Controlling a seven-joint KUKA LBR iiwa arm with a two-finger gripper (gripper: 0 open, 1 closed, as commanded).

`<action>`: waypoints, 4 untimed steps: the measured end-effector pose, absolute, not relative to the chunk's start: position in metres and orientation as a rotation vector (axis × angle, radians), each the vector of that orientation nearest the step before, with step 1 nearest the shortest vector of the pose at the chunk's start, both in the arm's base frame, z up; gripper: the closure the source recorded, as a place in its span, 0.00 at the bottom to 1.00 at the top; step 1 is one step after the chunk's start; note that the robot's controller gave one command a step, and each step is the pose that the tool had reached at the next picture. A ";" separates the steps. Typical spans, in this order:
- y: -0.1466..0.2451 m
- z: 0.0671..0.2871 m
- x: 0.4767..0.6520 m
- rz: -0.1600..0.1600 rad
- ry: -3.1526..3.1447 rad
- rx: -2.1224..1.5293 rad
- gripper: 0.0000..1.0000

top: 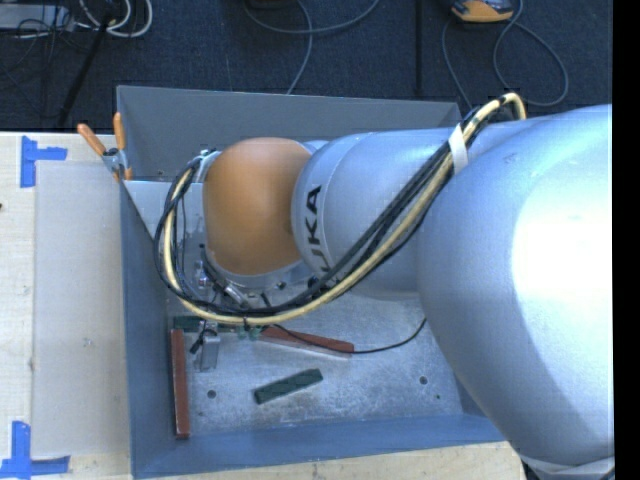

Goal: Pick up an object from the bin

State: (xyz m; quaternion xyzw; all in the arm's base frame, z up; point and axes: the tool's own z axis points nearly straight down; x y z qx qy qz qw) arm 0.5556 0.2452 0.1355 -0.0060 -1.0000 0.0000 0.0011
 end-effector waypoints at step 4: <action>0.156 0.252 0.593 -0.003 -3.150 0.048 1.00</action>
Offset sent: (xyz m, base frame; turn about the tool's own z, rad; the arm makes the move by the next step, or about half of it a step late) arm 0.0459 -0.0602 -0.0655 0.0474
